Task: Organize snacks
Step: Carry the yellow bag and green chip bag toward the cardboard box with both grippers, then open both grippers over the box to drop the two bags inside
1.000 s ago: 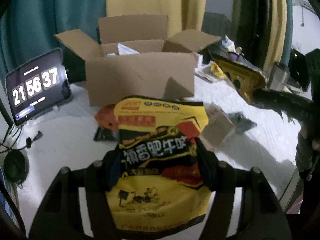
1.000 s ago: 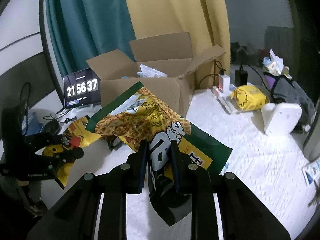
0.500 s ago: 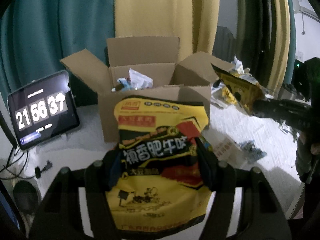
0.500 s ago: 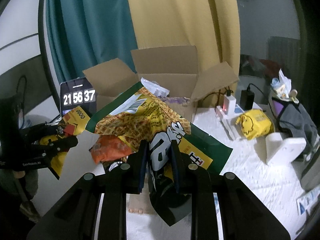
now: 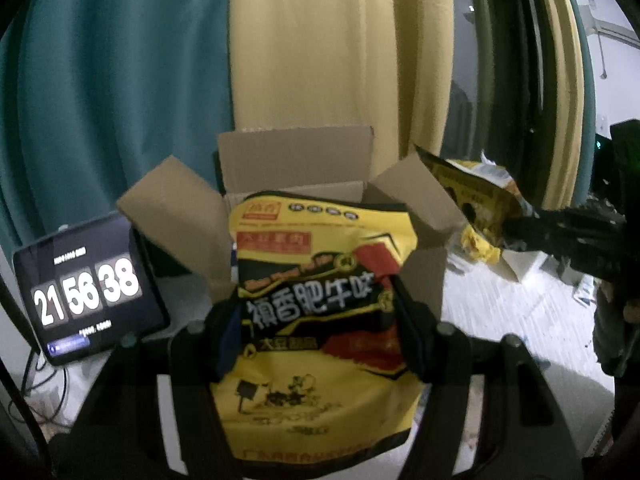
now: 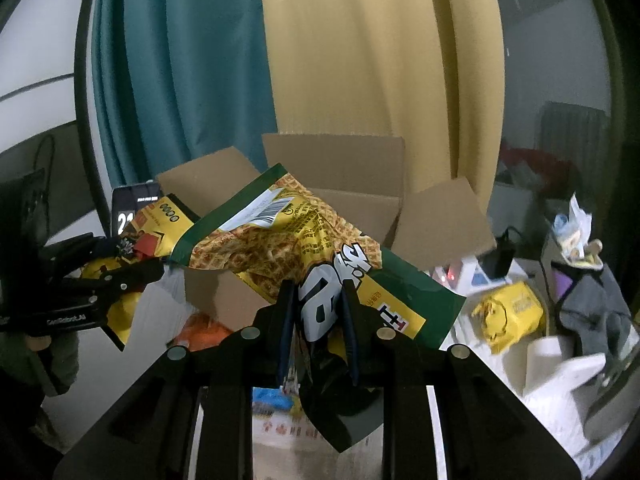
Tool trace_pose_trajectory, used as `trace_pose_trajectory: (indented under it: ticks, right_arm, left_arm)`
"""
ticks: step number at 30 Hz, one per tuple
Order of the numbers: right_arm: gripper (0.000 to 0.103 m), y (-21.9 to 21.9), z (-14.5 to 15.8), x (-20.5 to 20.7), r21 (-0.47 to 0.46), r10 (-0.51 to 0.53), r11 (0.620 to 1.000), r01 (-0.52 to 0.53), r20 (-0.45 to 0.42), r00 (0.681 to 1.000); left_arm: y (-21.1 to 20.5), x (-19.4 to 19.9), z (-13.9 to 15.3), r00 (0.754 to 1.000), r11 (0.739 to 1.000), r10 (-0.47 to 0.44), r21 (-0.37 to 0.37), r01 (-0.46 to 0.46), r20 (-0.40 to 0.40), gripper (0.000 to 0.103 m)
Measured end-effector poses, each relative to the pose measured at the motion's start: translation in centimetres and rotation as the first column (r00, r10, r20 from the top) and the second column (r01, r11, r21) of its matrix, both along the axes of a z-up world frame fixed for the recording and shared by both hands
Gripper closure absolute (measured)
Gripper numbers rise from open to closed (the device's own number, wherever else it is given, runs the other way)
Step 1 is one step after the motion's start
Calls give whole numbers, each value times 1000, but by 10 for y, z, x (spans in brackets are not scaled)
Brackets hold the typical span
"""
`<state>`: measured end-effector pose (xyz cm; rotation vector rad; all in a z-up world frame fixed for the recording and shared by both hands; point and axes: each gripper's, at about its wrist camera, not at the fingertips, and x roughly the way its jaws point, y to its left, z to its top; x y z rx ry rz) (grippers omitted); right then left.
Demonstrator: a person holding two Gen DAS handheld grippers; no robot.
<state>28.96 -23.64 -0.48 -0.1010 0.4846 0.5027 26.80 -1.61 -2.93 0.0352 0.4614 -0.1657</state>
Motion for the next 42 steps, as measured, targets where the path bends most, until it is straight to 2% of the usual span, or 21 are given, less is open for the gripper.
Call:
trace_pose_trajectory:
  ticks: [15, 24, 40, 42]
  right_arm:
    - [79, 25, 8, 50, -5, 10, 1000, -10, 32, 999]
    - [79, 36, 9, 83, -6, -20, 1000, 20, 45, 999]
    - [79, 49, 8, 145, -2, -99, 995, 99, 45, 994]
    - [79, 52, 10, 152, -2, -107, 994, 107, 46, 993]
  left_arm:
    - [16, 54, 13, 998, 999, 31, -12, -30, 54, 37]
    - [18, 86, 17, 997, 999, 36, -20, -35, 66, 37]
    - [11, 163, -6, 998, 996, 65, -56, -66, -18, 34]
    - [14, 170, -9, 997, 995, 71, -73, -73, -35, 25]
